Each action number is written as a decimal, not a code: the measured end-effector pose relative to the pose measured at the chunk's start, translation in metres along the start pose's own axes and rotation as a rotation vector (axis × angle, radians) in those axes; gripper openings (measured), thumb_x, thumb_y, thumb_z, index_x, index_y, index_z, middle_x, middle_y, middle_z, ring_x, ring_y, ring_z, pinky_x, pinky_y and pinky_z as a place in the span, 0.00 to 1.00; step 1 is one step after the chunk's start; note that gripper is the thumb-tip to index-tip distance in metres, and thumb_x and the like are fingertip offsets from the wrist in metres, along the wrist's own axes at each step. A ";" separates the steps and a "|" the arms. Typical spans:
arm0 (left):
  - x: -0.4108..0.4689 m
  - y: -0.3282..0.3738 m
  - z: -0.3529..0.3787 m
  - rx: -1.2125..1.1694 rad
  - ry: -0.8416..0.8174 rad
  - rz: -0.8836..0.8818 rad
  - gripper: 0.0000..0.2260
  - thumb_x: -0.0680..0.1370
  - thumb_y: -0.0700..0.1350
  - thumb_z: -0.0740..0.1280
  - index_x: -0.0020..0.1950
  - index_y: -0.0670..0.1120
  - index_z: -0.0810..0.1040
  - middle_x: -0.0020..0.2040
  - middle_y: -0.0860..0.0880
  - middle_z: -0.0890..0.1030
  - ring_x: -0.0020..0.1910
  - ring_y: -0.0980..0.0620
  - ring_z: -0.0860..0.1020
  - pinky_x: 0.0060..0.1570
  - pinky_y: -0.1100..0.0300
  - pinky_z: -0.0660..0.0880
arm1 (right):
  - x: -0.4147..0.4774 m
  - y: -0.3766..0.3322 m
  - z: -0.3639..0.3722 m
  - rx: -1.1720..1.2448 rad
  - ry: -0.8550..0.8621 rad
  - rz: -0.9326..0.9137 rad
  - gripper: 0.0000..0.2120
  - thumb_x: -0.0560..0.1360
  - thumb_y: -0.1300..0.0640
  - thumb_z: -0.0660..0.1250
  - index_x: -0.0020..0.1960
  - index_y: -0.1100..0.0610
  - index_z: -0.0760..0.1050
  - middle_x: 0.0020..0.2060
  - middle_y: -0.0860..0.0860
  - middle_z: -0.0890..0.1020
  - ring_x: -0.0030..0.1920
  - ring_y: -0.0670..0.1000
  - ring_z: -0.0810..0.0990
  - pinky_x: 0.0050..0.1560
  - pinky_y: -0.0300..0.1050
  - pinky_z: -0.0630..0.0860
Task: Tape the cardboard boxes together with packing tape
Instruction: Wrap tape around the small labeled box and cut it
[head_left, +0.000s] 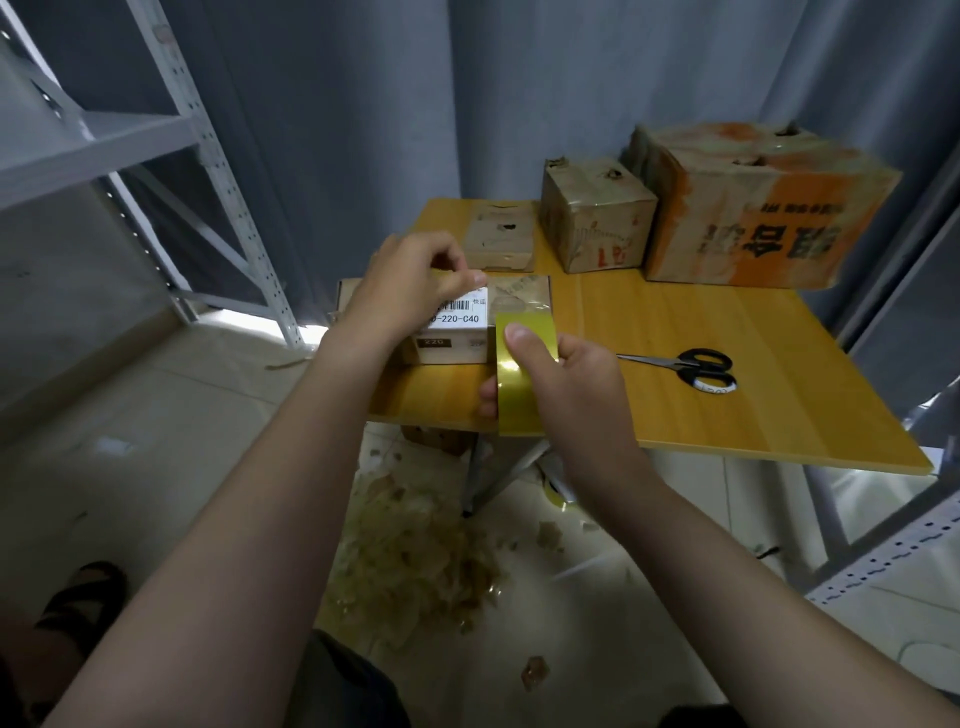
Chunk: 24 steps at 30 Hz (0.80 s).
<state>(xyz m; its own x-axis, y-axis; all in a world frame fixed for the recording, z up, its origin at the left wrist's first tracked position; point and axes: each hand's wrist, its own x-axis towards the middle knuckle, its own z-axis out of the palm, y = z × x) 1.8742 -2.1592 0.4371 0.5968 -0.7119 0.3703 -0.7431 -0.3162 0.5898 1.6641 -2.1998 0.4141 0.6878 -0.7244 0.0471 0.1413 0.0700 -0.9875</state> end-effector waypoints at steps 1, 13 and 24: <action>-0.001 -0.001 0.000 0.000 -0.031 0.018 0.12 0.73 0.64 0.75 0.43 0.57 0.80 0.44 0.61 0.83 0.51 0.55 0.81 0.64 0.42 0.74 | 0.003 -0.002 0.000 -0.001 -0.003 0.009 0.12 0.82 0.50 0.69 0.51 0.59 0.83 0.35 0.58 0.87 0.34 0.55 0.88 0.31 0.47 0.83; -0.021 -0.010 -0.013 0.182 -0.180 0.110 0.21 0.76 0.59 0.75 0.68 0.61 0.81 0.72 0.58 0.78 0.72 0.51 0.74 0.72 0.38 0.66 | 0.007 -0.003 -0.005 0.032 0.005 0.035 0.09 0.82 0.54 0.68 0.53 0.59 0.82 0.38 0.61 0.87 0.33 0.52 0.85 0.31 0.42 0.81; -0.017 0.002 -0.015 0.024 -0.362 0.010 0.10 0.73 0.68 0.71 0.51 0.82 0.75 0.61 0.65 0.83 0.62 0.56 0.79 0.65 0.42 0.76 | 0.004 -0.012 -0.017 -0.020 0.044 -0.074 0.13 0.83 0.51 0.65 0.51 0.60 0.81 0.32 0.59 0.85 0.31 0.57 0.85 0.33 0.49 0.83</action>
<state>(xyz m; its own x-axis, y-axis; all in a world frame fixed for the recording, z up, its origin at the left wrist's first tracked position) 1.8675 -2.1383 0.4431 0.4469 -0.8895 0.0955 -0.7580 -0.3198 0.5684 1.6530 -2.2154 0.4234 0.6441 -0.7565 0.1135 0.1756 0.0018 -0.9845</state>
